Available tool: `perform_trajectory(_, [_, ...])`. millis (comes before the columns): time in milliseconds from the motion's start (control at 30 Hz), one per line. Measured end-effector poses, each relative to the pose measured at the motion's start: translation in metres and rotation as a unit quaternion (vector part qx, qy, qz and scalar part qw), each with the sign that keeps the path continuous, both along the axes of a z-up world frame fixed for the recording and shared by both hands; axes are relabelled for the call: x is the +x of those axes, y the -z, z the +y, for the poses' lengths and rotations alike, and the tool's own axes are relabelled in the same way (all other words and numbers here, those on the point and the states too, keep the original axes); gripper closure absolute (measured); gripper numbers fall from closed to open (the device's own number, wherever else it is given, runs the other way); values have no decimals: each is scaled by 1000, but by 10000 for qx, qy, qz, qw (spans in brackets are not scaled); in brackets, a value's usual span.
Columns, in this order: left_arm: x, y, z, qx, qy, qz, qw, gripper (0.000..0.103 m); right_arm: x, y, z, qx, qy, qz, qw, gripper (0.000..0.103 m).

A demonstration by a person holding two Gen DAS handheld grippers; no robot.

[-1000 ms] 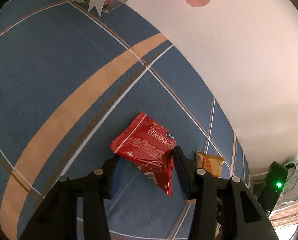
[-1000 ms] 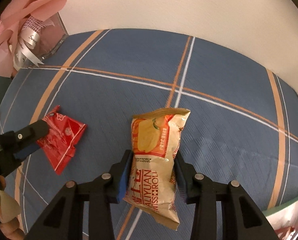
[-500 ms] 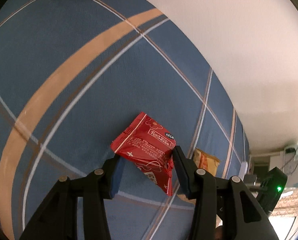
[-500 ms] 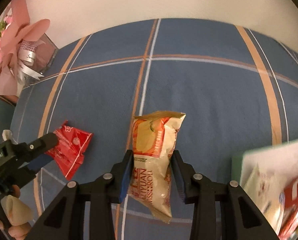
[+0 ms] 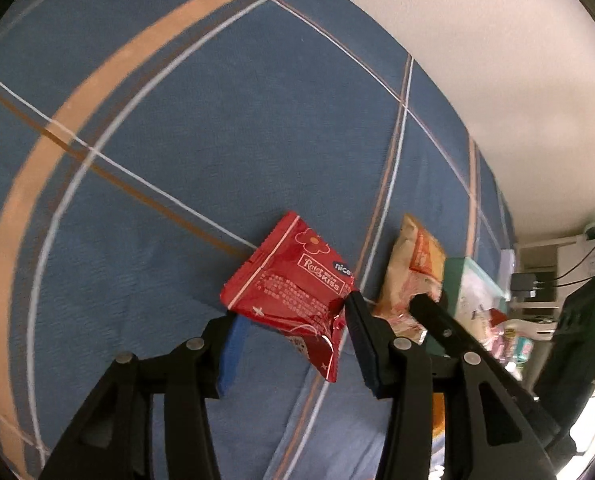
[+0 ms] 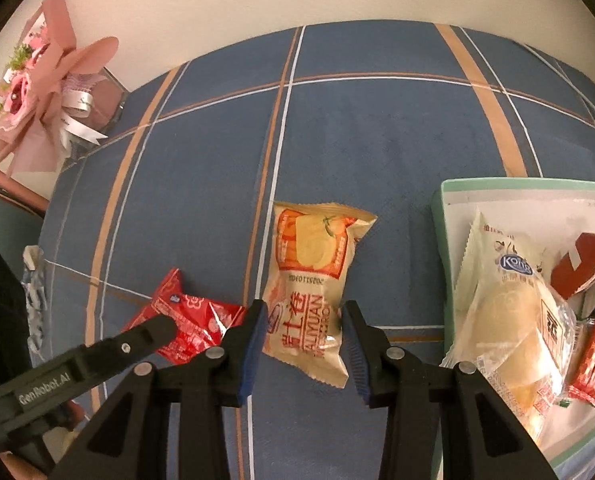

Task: Organize snacks
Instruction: 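Lift both packets and carry them over the tray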

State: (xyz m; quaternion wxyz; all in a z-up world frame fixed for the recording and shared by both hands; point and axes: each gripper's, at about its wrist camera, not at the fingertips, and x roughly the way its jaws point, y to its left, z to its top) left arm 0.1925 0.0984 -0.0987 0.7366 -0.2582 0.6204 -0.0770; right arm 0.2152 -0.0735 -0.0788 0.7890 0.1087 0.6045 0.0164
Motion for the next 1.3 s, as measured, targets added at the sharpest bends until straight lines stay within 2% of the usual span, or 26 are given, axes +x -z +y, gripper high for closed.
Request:
perform_trajectory(67, [2, -5, -5, 302, -6, -31, 9995, 39, -4, -3, -6, -83, -24, -21, 10000, 49])
perform_trajectory(100, [3, -8, -5, 341, -26, -67, 9994, 34, -5, -3, -5, -143, -88, -53, 9998, 36])
perform_trajectory(133, [5, -11, -5, 279, -89, -106, 9995, 32, -5, -3, -4, -184, -158, -87, 9997, 32])
perform_trajectory(200, [7, -13, -6, 227, -182, -109, 9995, 32, -2, 0, 4, -371, -335, -112, 9987, 32])
perform_trajectory(333, [16, -7, -25, 584, -248, 48, 9980, 32, 4, 12, 16, -670, -552, -91, 9962, 32])
perform_trajectory(400, [22, -1, -37, 674, -314, 143, 9971, 32, 6, 18, 17, -914, -561, -75, 9942, 32])
perform_trajectory(500, [34, 7, -50, 756, -344, 247, 9962, 32, 8, 24, 15, -1012, -517, -27, 9935, 33])
perform_trajectory(567, [36, 12, -56, 898, -305, 284, 9951, 33, 8, 24, 13, -1005, -476, -36, 9938, 44])
perform_trajectory(600, [37, 11, -59, 970, -280, 255, 9946, 33, 8, 22, 13, -1041, -466, -54, 9935, 53])
perform_trajectory(667, [36, 11, -63, 963, -292, 216, 9947, 38, 7, 19, 8, -947, -407, -70, 9946, 56])
perform_trajectory(733, [34, 9, -61, 896, -373, 144, 9952, 47, 5, 18, 3, -781, -317, -54, 9964, 59])
perform_trajectory(767, [32, 7, -60, 873, -384, 107, 9954, 48, 4, 16, 2, -761, -287, -58, 9967, 59])
perform_trajectory(867, [27, 0, -60, 858, -406, 35, 9955, 53, 1, 9, -1, -696, -220, -127, 9973, 59])
perform_trajectory(967, [17, -9, -57, 754, -427, -76, 9962, 53, -6, -5, -6, -550, -131, -223, 9982, 59])
perform_trajectory(1300, [-18, -61, -53, 632, -458, -819, 9936, 53, -55, -62, -26, -319, 68, -679, 9972, 59])
